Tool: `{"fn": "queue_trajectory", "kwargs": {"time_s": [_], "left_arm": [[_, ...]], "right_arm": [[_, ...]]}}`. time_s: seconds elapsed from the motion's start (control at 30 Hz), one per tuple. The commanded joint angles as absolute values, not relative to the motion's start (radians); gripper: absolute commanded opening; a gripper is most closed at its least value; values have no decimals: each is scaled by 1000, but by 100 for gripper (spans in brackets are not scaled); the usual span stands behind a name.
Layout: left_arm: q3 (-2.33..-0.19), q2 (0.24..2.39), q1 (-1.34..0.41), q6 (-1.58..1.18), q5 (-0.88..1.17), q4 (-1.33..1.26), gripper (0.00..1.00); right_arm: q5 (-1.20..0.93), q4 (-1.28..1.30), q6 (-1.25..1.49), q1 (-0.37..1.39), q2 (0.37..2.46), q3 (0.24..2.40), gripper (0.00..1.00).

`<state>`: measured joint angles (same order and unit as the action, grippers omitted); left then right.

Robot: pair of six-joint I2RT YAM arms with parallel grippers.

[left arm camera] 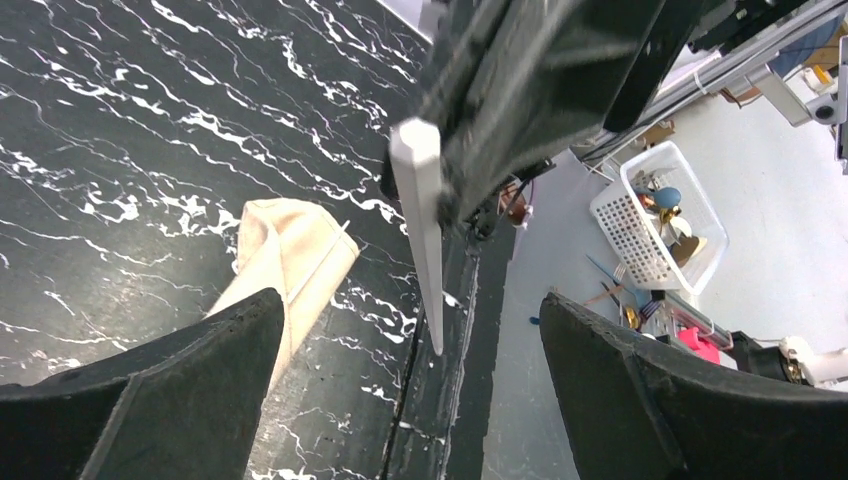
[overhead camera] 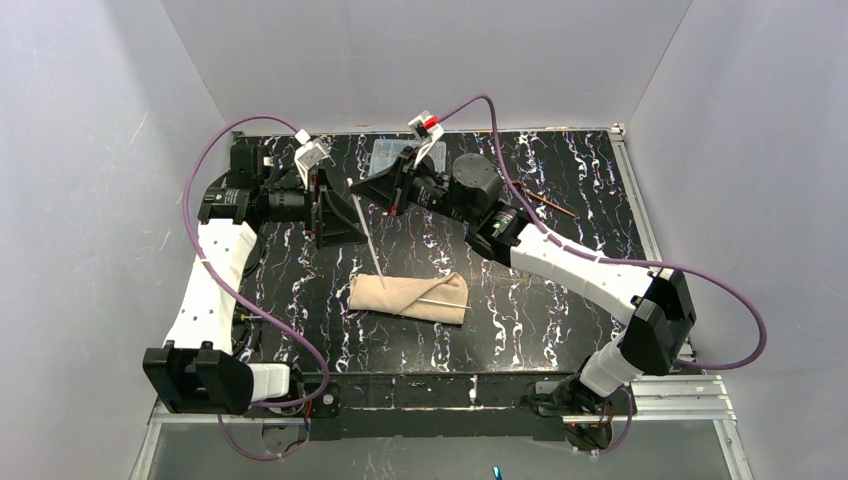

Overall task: Fold the napkin into a case and place the utensils inside
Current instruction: Pass from the right arm to the left

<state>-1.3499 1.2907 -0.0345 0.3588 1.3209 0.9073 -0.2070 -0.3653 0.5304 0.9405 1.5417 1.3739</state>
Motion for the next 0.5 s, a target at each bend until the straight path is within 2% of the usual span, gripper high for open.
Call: {"fn": "queue_trajectory", "kwargs": {"time_s": [0.0, 0.2, 0.27, 0.33, 0.37, 0.47], "left_arm": [[-1317, 1248, -29, 63, 1340, 606, 98], [-1302, 1241, -28, -96, 1320, 444, 98], [-1310, 1248, -26, -87, 1333, 447, 90], [-1306, 1253, -28, -82, 1351, 444, 76], [-1303, 1254, -28, -79, 1359, 444, 66], [-1298, 1251, -27, -83, 1355, 445, 10]], "right_arm": [[-187, -546, 654, 940, 1512, 1334, 1], [-201, -576, 679, 939, 1516, 1322, 1], [-195, -573, 681, 939, 1511, 1317, 1], [-193, -572, 681, 940, 1509, 1320, 1], [-195, -571, 681, 939, 1512, 1323, 1], [-211, -572, 683, 940, 1526, 1332, 1]]}}
